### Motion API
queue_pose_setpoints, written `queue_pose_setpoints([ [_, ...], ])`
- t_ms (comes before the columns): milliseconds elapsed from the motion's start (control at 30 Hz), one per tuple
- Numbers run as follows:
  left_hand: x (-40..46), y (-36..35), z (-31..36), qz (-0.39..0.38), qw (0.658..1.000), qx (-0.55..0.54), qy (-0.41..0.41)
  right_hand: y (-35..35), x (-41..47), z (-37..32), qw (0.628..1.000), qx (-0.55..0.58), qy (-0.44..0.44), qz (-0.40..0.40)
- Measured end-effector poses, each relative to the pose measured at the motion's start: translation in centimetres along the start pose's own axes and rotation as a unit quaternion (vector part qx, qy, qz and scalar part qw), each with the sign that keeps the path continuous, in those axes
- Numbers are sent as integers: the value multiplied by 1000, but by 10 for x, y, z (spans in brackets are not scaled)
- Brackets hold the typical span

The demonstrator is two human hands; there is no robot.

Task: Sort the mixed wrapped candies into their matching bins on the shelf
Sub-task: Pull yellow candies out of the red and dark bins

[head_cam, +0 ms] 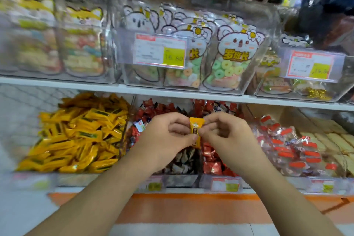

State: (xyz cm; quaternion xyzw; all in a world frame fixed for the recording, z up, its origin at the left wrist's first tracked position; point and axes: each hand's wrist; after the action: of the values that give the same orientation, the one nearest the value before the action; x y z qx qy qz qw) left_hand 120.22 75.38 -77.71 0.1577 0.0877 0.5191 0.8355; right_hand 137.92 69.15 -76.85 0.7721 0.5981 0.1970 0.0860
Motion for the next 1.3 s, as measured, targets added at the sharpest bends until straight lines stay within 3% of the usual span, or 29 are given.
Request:
queue_pose_setpoints([
  [167, -13, 65, -15, 115, 988, 97, 25, -43, 6, -14, 999, -16, 18, -40],
  [300, -5, 132, -43, 269, 942, 192, 51, -63, 10, -18, 997, -43, 26, -59],
  [367, -2, 155, -56, 285, 918, 268, 56, -68, 11, -14, 995, -71, 33, -61],
  [500, 1, 168, -68, 266, 888, 366, 78, -69, 15, -4, 995, -85, 30, -46],
  [900, 15, 67, -28, 122, 920, 359, -97, 7, 10, 14, 996, -77, 9, 54],
  [1067, 31, -2, -13, 34, 926, 334, -171, 64, 0, 35, 974, -192, -5, 119],
  [1300, 57, -98, 3, -78, 906, 351, -224, 104, -13, 61, 932, -356, -29, 59],
])
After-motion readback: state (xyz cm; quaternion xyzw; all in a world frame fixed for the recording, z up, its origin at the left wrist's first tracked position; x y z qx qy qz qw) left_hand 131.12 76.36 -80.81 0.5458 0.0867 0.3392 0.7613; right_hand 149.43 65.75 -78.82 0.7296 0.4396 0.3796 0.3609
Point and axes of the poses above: each hand's wrist, its own x-axis towards the middle knuckle, its own y-axis out of the back of the hand, z = x × y, and after that the axes turned 7 degrees about x, right-handed
